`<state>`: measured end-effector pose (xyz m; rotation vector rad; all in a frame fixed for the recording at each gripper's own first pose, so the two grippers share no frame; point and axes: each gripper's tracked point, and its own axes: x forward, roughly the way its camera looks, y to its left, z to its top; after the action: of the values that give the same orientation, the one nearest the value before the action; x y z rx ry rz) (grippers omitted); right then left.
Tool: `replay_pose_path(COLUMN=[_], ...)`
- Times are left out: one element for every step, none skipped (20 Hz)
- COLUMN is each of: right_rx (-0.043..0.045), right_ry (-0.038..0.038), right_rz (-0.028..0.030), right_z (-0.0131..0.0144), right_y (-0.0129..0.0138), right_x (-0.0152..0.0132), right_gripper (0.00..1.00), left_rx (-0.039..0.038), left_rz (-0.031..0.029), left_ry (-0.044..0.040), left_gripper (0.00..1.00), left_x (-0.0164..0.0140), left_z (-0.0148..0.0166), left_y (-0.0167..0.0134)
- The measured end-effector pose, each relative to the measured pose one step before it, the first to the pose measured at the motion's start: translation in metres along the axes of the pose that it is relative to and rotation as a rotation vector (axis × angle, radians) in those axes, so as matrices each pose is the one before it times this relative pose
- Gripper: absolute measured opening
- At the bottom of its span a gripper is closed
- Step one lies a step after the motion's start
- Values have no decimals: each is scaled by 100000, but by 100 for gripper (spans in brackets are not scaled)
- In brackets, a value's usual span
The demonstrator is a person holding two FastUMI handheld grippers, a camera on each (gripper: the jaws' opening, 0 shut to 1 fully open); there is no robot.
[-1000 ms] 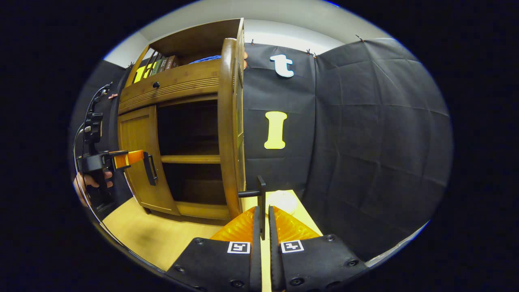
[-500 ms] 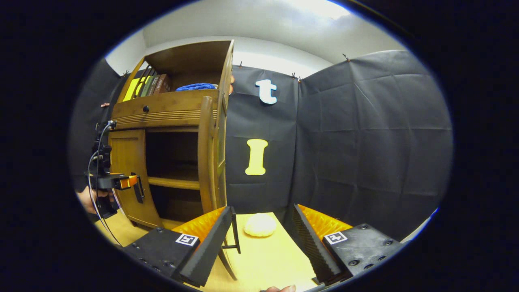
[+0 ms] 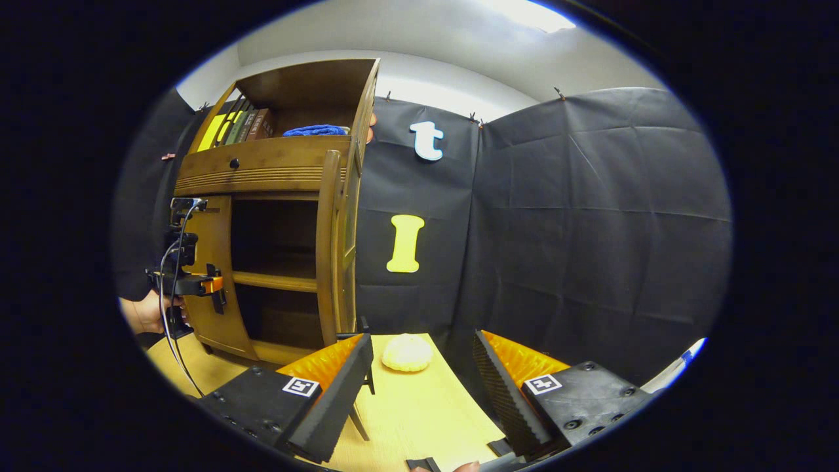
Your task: Open the right door of the double-door shoe cabinet with the right hand, and open the left door with the left hand.
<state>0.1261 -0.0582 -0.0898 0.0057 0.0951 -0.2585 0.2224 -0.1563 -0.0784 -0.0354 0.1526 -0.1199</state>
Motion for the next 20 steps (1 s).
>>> replay_pose_path(right_rx=[42, -97, -291, -112, 97, 207, 99, 293, 939, 1091, 875, 362, -104, -524, -1010, -1319, -1512, -1497, -1274, -1151], right_ry=[-171, -233, -545, -604, -847, -842, -350, -10, -444, -1027, -1412, -1108, -760, -260, 390, 191, 520, 188, -111, 124], right_rz=[-305, 253, -87, 388, 238, 614, 501, 279, 193, 245, 213, 352, 744, 905, 1129, 863, 1013, 619, 818, 533], right_z=[245, 201, 317, 336, 424, 440, 348, 239, 477, 630, 750, 493, 345, 125, 2, -45, 29, -4, 173, 110], right_y=[82, 282, 178, 321, 403, 479, 427, 282, 245, 397, 391, 533, 592, 752, 739, 805, 765, 918, 878, 1001], right_x=[-62, -83, -228, -228, -257, -144, -137, -170, -204, -265, -228, -344, -234, -226, -206, -8, -13, -296, -222, 4], right_gripper=[96, 96, 96, 96, 98, 98, 98, 98, 98, 96, 98, 98, 95, 97, 97, 96, 95, 100, 99, 98], left_rx=[174, -589, -1560, -1776, -1379, -654, 191, 185, -192, -804, -572, -471, -26, 445, 948, 1174, 900, 112, -299, -73], left_rz=[631, 162, -511, -1189, -1173, -476, -143, 90, 224, -7, -578, -729, -1024, -1041, -888, -611, -405, -167, 0, 87], left_ry=[915, 683, 417, 1017, -134, 694, 270, 156, -109, 3, -116, 177, 192, 42, -251, -261, -361, -228, -344, -474], left_gripper=[39, 37, 36, 36, 34, 34, 32, 33, 31, 31, 30, 30, 30, 30, 30, 30, 30, 30, 30, 30], left_x=[69, -129, -47, 237, -134, -153, -282, -230, -290, -502, -757, -1121, -1255, -1667, -1143, -923, -934, -844, -818, -915], left_z=[-178, -63, -55, -195, 203, -90, 240, 210, 205, 110, -55, -729, -502, -442, -262, -207, -158, -199, -73, -229], left_y=[20, -18, -17, -143, -78, -91, 49, 131, 173, 144, 263, 100, 237, 631, 625, 401, 577, 361, 496, 435])
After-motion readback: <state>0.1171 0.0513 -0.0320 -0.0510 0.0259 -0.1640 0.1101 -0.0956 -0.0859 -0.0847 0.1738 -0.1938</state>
